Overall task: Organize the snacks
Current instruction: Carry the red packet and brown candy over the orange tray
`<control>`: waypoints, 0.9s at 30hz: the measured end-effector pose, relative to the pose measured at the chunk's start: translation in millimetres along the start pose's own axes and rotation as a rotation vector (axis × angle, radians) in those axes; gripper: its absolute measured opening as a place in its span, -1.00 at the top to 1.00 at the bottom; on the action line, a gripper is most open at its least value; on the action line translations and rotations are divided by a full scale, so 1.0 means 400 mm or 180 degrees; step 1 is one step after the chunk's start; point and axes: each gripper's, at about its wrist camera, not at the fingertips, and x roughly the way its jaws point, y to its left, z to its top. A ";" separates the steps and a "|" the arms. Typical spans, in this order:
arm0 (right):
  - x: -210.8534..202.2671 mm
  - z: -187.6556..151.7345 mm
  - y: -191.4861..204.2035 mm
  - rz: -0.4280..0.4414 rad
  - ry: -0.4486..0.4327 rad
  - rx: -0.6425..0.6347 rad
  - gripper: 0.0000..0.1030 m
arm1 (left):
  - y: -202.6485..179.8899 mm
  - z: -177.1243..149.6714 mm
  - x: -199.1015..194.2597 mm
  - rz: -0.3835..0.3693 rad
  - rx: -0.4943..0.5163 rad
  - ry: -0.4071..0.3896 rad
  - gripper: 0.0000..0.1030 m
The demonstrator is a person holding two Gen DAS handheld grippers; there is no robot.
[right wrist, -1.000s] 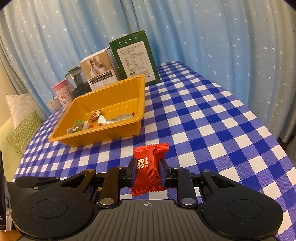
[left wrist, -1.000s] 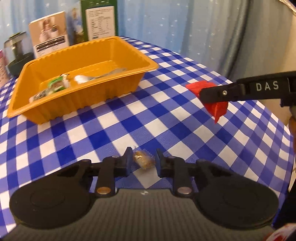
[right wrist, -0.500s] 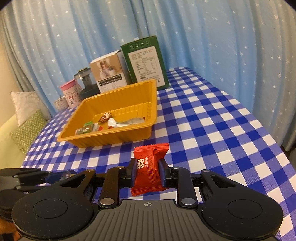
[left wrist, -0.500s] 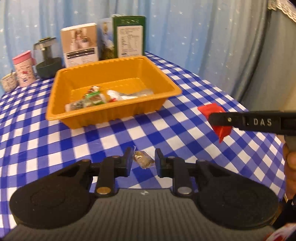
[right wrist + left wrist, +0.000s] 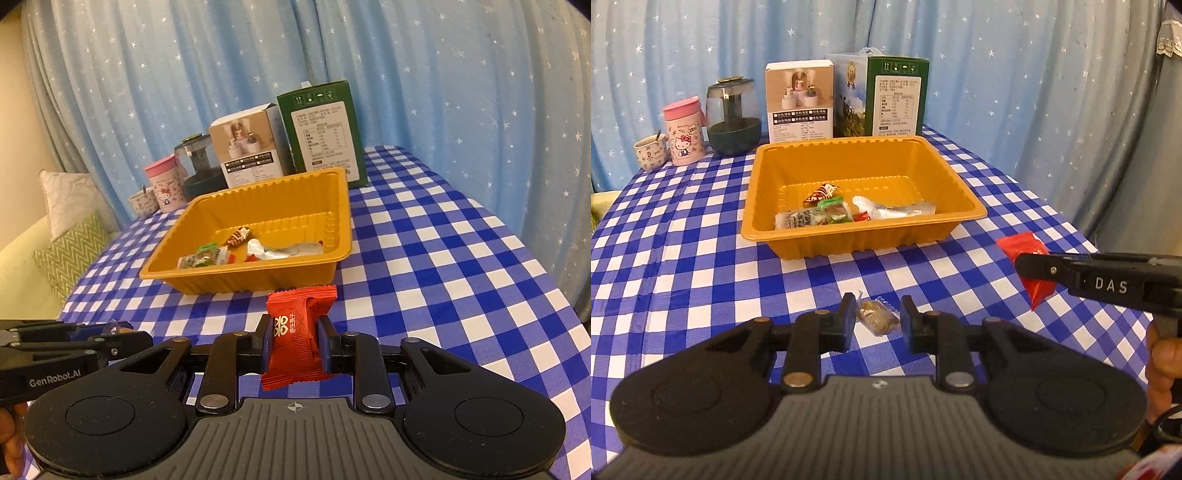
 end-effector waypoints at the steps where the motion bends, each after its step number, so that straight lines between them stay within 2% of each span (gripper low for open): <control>1: -0.001 0.001 0.002 -0.0001 -0.0004 -0.0011 0.50 | 0.001 0.002 -0.002 0.0004 0.0000 -0.0010 0.56; 10: -0.007 0.024 0.024 0.0000 -0.0122 -0.0082 0.50 | 0.015 0.034 -0.015 -0.0014 -0.0019 -0.0112 0.57; 27: 0.050 0.147 0.064 0.0023 -0.0382 -0.0108 0.50 | 0.073 0.180 0.015 0.0001 -0.0054 -0.0410 0.56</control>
